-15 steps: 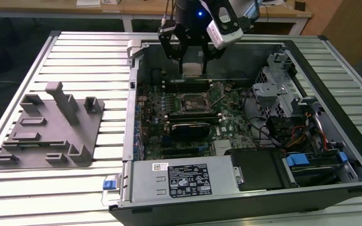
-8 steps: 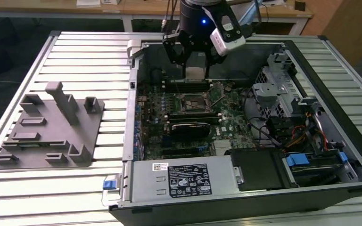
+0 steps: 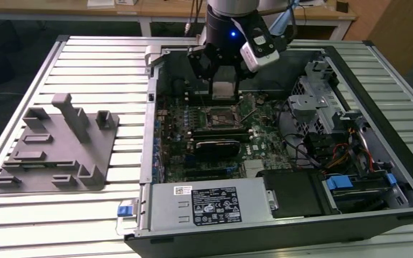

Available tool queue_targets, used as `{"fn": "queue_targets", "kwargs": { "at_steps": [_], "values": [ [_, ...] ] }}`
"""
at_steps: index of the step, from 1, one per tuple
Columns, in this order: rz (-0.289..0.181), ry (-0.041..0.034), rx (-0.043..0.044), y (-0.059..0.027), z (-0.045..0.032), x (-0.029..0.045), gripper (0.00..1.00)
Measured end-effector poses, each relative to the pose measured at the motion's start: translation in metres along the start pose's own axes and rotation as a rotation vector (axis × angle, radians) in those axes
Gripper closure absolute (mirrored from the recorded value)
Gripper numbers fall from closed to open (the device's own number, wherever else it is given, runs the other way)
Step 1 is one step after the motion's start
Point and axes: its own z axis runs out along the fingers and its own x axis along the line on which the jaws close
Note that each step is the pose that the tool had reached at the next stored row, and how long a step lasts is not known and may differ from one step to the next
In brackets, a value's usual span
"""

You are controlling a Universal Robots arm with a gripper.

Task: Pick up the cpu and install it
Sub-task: 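Pick up the cpu and move it towards the insertion slot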

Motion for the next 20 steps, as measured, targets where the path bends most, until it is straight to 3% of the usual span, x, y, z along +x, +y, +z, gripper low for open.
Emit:
{"fn": "queue_targets", "kwargs": {
  "at_steps": [7,20],
  "values": [
    [-0.005,0.0003,0.0000,0.0006,0.0128,-0.0001,0.46],
    [-0.016,0.0009,-0.0004,0.0122,0.0371,-0.0036,0.46]
  ]
}}
